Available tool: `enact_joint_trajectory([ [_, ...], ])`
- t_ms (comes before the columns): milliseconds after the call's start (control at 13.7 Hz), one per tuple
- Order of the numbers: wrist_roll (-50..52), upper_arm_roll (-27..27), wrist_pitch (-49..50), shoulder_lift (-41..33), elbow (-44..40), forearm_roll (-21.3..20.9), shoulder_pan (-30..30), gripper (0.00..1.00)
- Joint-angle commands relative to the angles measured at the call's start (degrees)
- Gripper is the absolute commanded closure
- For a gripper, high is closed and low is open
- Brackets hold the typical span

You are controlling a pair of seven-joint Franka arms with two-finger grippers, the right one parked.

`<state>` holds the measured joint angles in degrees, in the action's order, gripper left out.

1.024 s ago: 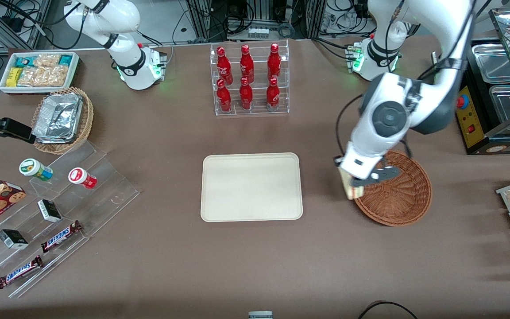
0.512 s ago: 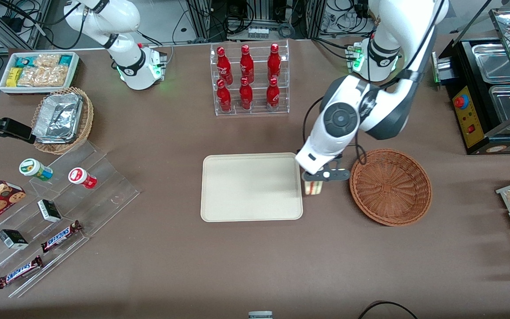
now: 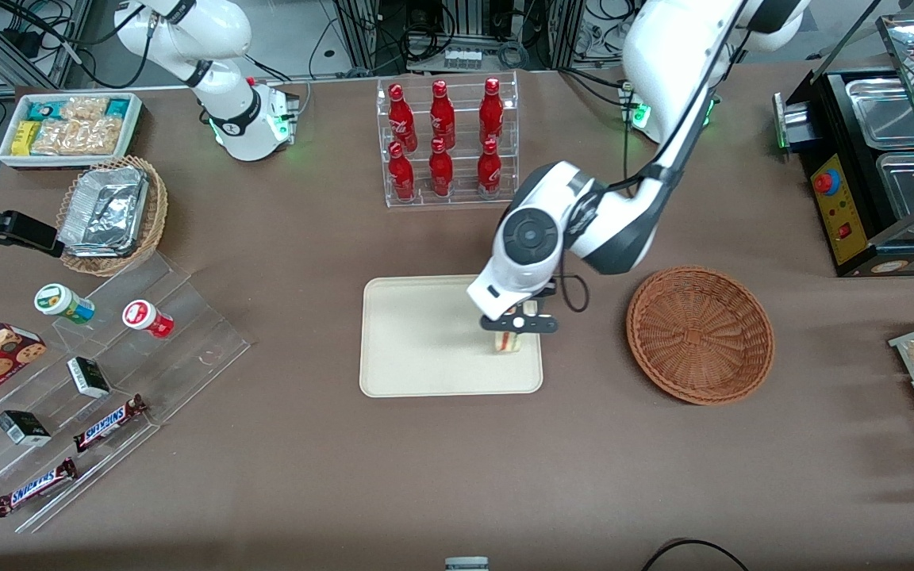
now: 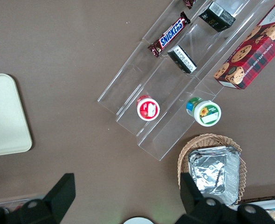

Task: Place sandwich from basket to tray
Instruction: 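Lift the sandwich and carry it with the left gripper over the cream tray, then lower the sandwich onto the tray and open the left gripper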

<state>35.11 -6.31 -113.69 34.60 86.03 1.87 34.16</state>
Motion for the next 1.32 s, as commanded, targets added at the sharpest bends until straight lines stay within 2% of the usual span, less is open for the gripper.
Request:
enact_joint_trajectory([
  [0,4.0,0.8,-2.6,4.5,-3.9,0.0,2.4,1.0],
  [805,3.8,1.3,-4.4,7.3,-4.1,-0.6,2.7,1.0],
  [1024,3.1,1.4,-4.4,7.6,-4.1,-2.6,2.6,1.0],
  [1244,3.4,1.4,-4.4,7.8,-4.1,-2.6,2.6,1.0],
])
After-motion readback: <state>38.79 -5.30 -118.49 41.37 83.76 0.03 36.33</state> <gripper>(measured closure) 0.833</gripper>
